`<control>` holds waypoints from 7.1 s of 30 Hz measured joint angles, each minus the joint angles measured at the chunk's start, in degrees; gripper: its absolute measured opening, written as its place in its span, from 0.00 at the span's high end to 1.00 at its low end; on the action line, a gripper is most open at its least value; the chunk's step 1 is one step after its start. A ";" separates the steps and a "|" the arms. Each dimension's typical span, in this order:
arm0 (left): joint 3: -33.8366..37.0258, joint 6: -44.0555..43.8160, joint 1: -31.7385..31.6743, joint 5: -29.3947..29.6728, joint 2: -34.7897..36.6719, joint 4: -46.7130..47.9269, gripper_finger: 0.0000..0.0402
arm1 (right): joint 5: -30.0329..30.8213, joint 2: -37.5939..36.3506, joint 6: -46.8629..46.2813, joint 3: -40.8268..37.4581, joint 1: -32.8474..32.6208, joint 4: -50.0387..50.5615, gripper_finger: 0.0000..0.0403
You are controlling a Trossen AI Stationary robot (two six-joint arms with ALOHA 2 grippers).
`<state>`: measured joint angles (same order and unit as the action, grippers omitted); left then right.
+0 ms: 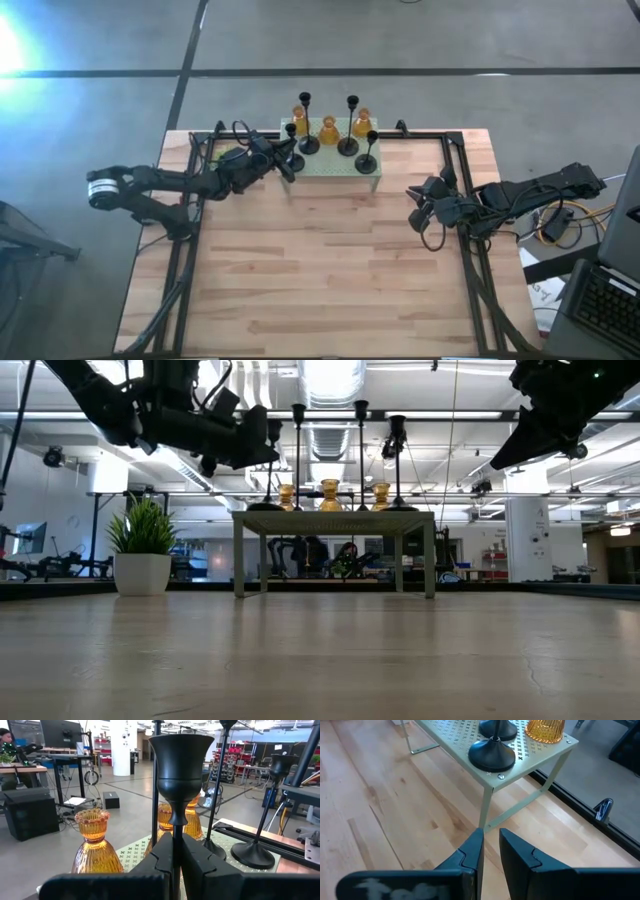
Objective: Pick & Place candle stick holders
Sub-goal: Put the black candle holder on the shelf, then return to Home Position
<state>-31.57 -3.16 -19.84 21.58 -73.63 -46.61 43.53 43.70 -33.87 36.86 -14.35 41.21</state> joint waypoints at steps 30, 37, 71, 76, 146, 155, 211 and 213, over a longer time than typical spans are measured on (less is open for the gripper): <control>0.07 -0.34 -0.04 -0.05 0.04 3.77 0.78 | -0.22 -0.04 0.00 -0.02 0.00 0.00 0.87; 0.04 0.22 0.00 -1.15 3.93 9.72 0.78 | -0.24 -0.04 0.00 -0.02 0.00 0.02 0.87; 12.39 3.53 1.06 -43.79 37.87 33.37 0.56 | -17.88 -1.26 25.43 -8.29 -1.51 -29.23 0.87; 19.65 -0.57 1.22 -44.19 44.00 32.01 0.59 | -25.99 -3.01 30.17 -14.71 -1.49 -41.29 0.87; 31.23 4.46 -7.82 -48.52 45.33 37.68 0.97 | -61.42 -31.14 36.85 -36.33 32.35 -47.36 0.98; 31.23 4.44 -7.04 -48.52 55.43 37.74 0.97 | -61.44 -43.27 36.86 -36.33 30.34 -47.32 0.98; 31.26 13.98 23.80 -17.23 73.58 45.12 0.97 | -61.48 -37.97 36.88 -36.33 30.25 -48.50 0.98; 31.25 13.63 23.80 -17.42 73.59 45.09 0.97 | -61.48 -37.97 36.88 -36.33 30.25 -48.52 0.98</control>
<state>-0.32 10.47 3.96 4.16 -0.04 -1.52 -17.96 5.74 3.01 0.54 15.90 -7.31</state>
